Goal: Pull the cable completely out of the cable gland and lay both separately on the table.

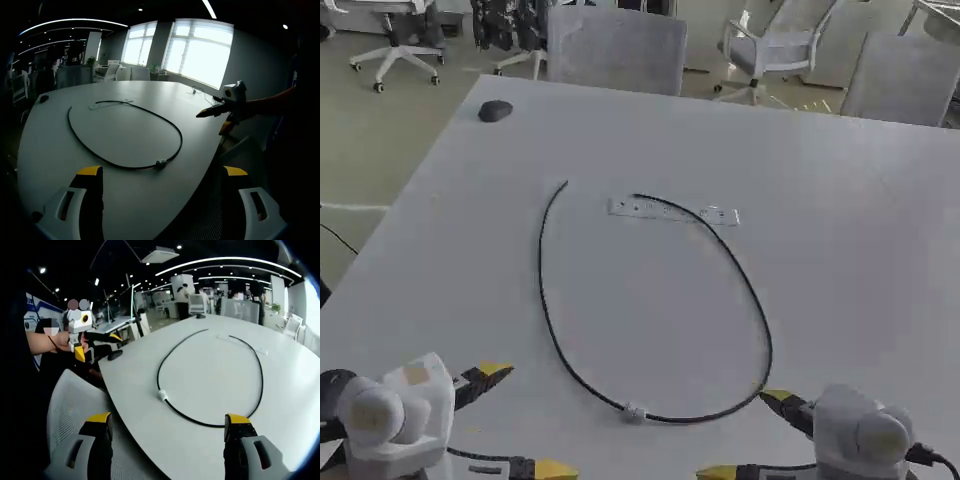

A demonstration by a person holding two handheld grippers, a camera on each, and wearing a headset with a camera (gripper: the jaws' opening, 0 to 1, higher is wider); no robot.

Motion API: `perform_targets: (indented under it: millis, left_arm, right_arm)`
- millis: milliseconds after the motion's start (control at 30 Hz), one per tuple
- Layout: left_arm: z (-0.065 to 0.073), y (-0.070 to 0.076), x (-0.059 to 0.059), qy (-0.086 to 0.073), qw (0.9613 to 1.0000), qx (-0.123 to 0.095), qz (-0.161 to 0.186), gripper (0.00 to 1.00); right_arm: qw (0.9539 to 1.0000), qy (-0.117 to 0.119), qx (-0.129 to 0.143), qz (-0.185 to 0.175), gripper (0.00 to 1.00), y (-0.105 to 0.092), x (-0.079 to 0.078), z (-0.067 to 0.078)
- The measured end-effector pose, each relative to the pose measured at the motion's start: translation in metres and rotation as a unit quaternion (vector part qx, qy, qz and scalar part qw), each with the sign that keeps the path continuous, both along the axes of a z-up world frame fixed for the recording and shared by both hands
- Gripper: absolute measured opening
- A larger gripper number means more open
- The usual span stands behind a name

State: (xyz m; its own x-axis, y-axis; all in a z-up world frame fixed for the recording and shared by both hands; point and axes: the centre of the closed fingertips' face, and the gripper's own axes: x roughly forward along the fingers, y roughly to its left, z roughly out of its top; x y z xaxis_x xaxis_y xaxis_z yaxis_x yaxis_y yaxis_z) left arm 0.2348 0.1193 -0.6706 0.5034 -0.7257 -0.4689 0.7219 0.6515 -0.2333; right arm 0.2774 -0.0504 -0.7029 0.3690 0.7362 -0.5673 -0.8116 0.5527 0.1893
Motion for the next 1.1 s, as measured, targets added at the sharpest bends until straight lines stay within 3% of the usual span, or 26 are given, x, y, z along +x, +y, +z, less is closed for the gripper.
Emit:
perform_targets:
  millis: [133, 267, 467, 633, 833, 900, 1100]
  left_arm:
    - [-0.001, 0.003, 0.004, 0.001, 1.0000, 0.000, 0.004, 0.97]
    - [0.001, 0.003, 0.007, -0.002, 1.0000, 0.001, 0.004, 0.97]
    - [-0.001, 0.001, 0.006, -0.002, 1.0000, 0.005, 0.001, 0.97]
    - [-0.002, -0.002, 0.004, 0.002, 1.0000, 0.005, -0.004, 0.97]
    - [-0.009, -0.004, 0.003, 0.006, 0.9999, -0.009, 0.004, 0.96]
    - [-0.016, -0.005, 0.000, 0.016, 0.9999, 0.003, 0.000, 0.95]
    - [-0.014, -0.006, 0.000, 0.014, 0.9999, -0.004, 0.004, 0.95]
  right_arm:
    - [1.0000, 0.003, 0.007, 0.001, 0.93, -0.005, -0.004, 0.001]
    - [0.9994, 0.016, 0.022, -0.021, 0.94, -0.018, -0.007, 0.000]
    - [0.9991, 0.023, 0.018, -0.032, 0.94, -0.029, -0.012, -0.005]
    - [0.9998, 0.009, 0.005, -0.020, 0.92, -0.020, -0.007, -0.001]
    - [0.9997, 0.016, -0.019, 0.006, 0.88, -0.006, -0.001, -0.009]
    - [0.9996, 0.018, -0.020, 0.009, 0.87, -0.002, 0.004, -0.010]
    - [0.9987, 0.025, -0.034, 0.028, 0.78, 0.009, 0.011, -0.015]
